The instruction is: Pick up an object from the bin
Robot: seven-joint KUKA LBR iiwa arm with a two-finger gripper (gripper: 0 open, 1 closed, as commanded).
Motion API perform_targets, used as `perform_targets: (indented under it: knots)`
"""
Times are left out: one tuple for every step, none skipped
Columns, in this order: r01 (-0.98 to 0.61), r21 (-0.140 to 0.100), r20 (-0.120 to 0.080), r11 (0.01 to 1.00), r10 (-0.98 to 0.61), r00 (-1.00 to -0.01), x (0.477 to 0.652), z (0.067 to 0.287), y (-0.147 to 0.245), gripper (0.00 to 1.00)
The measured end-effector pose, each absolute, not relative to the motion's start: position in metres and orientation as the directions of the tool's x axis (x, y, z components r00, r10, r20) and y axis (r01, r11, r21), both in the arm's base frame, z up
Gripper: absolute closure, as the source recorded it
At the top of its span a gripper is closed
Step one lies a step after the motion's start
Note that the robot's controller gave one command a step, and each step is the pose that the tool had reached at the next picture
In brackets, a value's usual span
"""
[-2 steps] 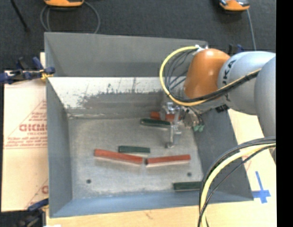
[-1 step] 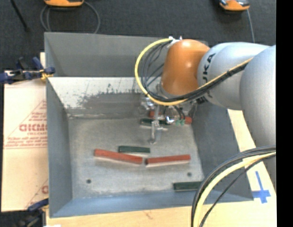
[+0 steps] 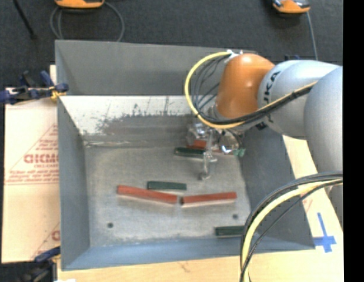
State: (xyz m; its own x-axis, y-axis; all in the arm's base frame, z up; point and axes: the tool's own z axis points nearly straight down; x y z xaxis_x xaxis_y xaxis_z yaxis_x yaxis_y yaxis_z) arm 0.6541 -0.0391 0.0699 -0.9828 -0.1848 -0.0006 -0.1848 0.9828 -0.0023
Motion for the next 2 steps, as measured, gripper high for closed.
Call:
perform_targets:
  knots:
    - [-0.187,-0.001,-0.016,0.982,-0.187,-0.982,0.658,0.077,-0.035,1.0]
    - [-0.392,-0.001,-0.03,0.92,-0.392,-0.919,0.654,0.081,-0.065,1.0]
